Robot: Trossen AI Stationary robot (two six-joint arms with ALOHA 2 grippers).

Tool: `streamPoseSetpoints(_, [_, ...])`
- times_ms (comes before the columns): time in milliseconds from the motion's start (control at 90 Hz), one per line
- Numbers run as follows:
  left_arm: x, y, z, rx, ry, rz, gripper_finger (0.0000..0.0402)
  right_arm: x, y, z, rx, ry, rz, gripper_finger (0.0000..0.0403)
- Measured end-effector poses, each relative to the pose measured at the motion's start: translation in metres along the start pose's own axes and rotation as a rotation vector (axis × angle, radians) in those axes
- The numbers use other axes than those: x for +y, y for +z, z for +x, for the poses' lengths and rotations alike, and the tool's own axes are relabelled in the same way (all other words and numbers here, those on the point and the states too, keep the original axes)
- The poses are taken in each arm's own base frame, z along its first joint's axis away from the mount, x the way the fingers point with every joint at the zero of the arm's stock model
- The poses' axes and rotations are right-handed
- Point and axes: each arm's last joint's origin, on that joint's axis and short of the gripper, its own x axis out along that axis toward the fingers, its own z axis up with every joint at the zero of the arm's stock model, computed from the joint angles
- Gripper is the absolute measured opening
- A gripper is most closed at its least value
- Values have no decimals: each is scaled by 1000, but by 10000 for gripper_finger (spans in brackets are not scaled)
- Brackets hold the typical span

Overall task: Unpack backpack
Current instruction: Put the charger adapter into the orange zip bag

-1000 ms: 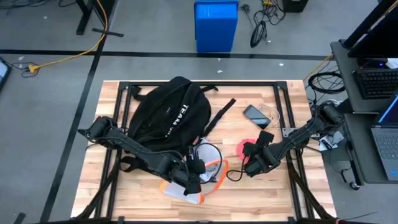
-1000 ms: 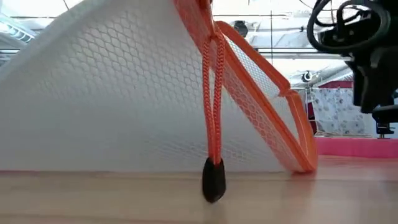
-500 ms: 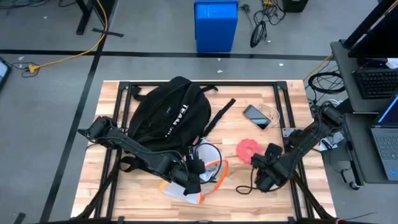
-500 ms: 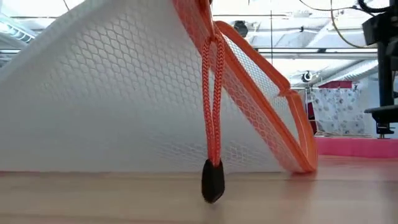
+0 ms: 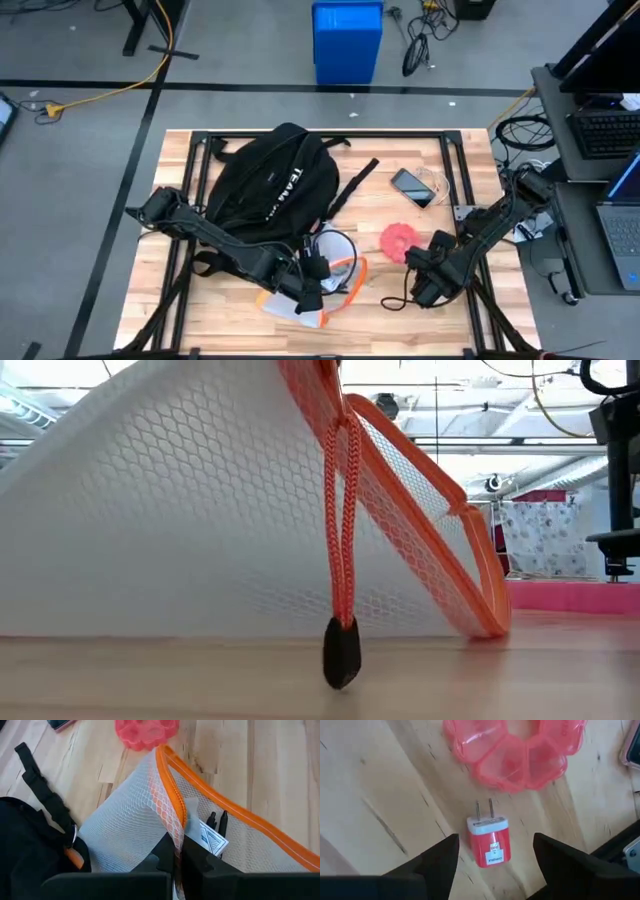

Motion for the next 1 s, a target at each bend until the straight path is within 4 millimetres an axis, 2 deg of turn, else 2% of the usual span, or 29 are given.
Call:
streamPoseSetpoints(189, [0,0,0,0,0,0,0,-1,0,0,3,-6,-11,242])
streamPoseSetpoints(356, [0,0,0,5,-10,0,0,-15,-13,-5,25,-104,9,241])
streamPoseSetpoints(511, [0,0,0,7,-14,0,0,-28,-26,-5,-32,30,74,218])
streamPoseSetpoints(633, [0,0,0,8,-17,1,0,-31,-34,6,-65,221,115,198])
streamPoseSetpoints(711, [-1,0,0,7,-18,17,0,-32,-37,18,-85,281,79,193])
streamPoseSetpoints(811, [-1,0,0,7,-18,20,0,-33,-39,28,-100,302,51,194])
streamPoseSetpoints(889, [-1,0,0,7,-18,19,0,-38,-41,38,-81,252,42,199])
streamPoseSetpoints(1000, [-1,0,0,7,-18,19,0,-40,-41,42,-78,245,47,207])
